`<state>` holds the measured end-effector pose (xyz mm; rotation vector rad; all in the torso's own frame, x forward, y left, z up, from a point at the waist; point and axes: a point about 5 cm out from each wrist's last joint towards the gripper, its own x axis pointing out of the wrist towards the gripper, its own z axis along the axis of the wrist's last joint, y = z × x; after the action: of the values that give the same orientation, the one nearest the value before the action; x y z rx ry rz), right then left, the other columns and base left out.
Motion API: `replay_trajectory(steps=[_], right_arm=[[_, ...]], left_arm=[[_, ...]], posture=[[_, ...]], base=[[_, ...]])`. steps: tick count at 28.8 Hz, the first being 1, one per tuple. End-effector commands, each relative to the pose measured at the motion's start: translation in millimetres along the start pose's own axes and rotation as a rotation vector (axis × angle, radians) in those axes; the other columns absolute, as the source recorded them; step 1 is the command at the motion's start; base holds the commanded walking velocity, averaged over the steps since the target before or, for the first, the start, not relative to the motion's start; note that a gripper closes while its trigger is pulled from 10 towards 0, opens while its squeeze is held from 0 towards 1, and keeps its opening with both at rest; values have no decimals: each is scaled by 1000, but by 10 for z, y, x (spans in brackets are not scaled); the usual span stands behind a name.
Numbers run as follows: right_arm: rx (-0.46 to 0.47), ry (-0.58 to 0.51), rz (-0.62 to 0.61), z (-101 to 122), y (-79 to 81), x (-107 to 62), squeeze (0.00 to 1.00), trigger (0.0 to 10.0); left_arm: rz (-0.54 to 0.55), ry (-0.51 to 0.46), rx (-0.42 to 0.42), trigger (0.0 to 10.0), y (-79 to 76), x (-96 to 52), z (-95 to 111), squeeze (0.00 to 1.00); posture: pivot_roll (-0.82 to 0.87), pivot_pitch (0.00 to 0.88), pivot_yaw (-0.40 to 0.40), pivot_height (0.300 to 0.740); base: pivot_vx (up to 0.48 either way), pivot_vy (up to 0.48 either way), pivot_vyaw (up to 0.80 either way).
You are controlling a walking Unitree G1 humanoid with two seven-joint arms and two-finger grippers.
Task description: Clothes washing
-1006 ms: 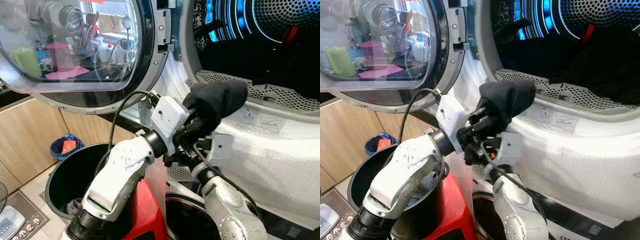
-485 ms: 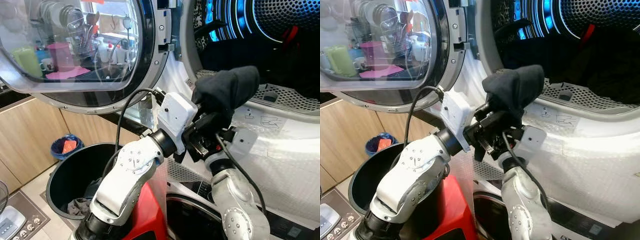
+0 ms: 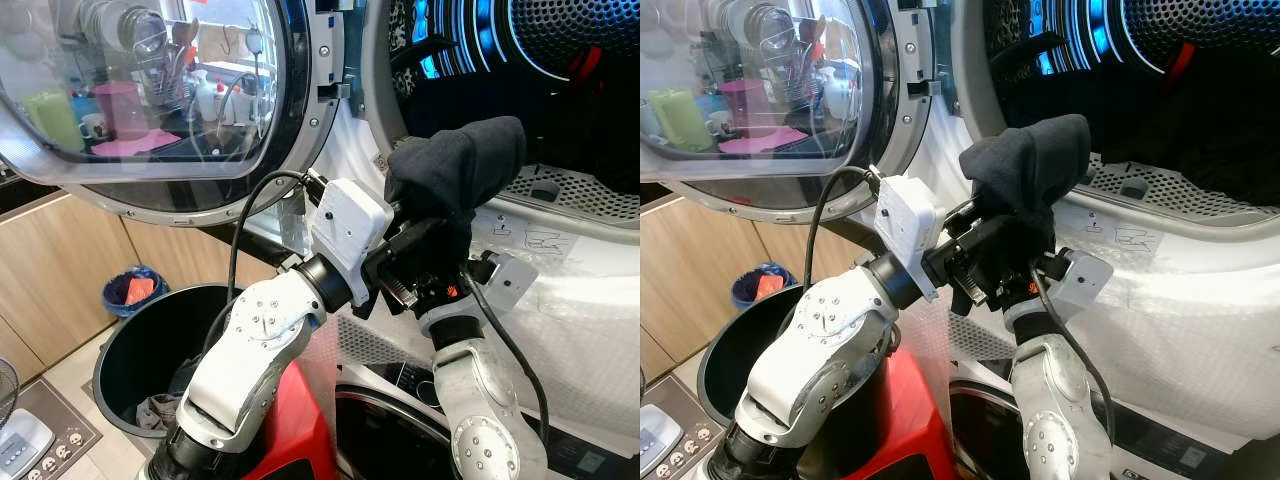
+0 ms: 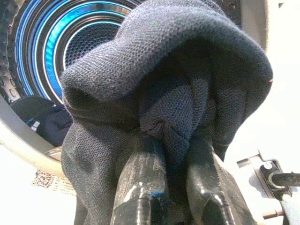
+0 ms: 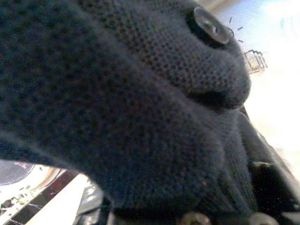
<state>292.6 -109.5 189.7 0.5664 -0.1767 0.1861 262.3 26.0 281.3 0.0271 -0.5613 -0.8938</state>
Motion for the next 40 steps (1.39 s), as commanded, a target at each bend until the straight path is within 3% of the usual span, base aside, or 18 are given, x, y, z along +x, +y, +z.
replay_trajectory(steps=[1, 9, 12, 13, 14, 25, 29, 36, 37, 38, 39, 40], right_arm=[[87, -33, -22, -18, 67, -58, 0, 0], [78, -40, -17, -4, 54, -52, 0, 0], [70, -48, -13, 12, 33, -51, 0, 0], [70, -54, -16, 24, 23, -48, 0, 0], [76, -60, -18, 40, 14, -41, 0, 0], [52, -111, -21, 183, -92, 3, 0, 0], [7, -162, -12, 352, -205, 33, 0, 0], [-24, -229, 48, 581, -278, 54, 0, 0], [-33, -239, 59, 615, -284, 61, 0, 745], [-38, -243, 76, 650, -278, 73, 0, 745], [-39, -246, 100, 695, -265, 92, 0, 4941], [-42, -247, 115, 729, -254, 109, 0, 10000]], left_arm=[[16, -35, 6, 10000, 19, -30, 90, 0], [-6, -40, -29, 10000, -32, -55, 106, 0], [-8, -46, -83, 10000, -53, -85, 121, 31], [-12, -46, -95, 10000, -60, -97, 127, 259], [-21, -45, -102, 10000, -67, -108, 134, 1000], [-67, -28, -197, 10000, -132, -270, 196, 1000], [-101, 10, -242, 10000, -117, -444, 227, 1000], [-103, 89, -224, 10000, -26, -649, 221, 1000], [-104, 109, -224, 10000, -16, -683, 216, 1000], [-103, 133, -218, 10000, -3, -722, 203, 1000], [-108, 162, -218, 10000, 4, -770, 190, 1000], [-112, 185, -220, 10000, 5, -808, 179, 1000]], posture=[[83, 0, 0, 740], [82, 0, -3, 740], [82, 0, -7, 740], [82, 0, -7, 740], [82, 0, -7, 740], [83, 0, -17, 740], [86, 0, -23, 740], [94, 0, -32, 740], [96, 0, -34, 740], [99, 0, -37, 740], [102, 0, -39, 740], [102, 0, -40, 740]], base=[[0, 0, 0], [0, 0, 0], [0, 0, 0], [0, 0, 0], [0, 0, 0], [0, 0, 0], [0, 0, 0], [0, 0, 0], [0, 0, 0], [0, 0, 0], [0, 0, 0], [0, 0, 0]])
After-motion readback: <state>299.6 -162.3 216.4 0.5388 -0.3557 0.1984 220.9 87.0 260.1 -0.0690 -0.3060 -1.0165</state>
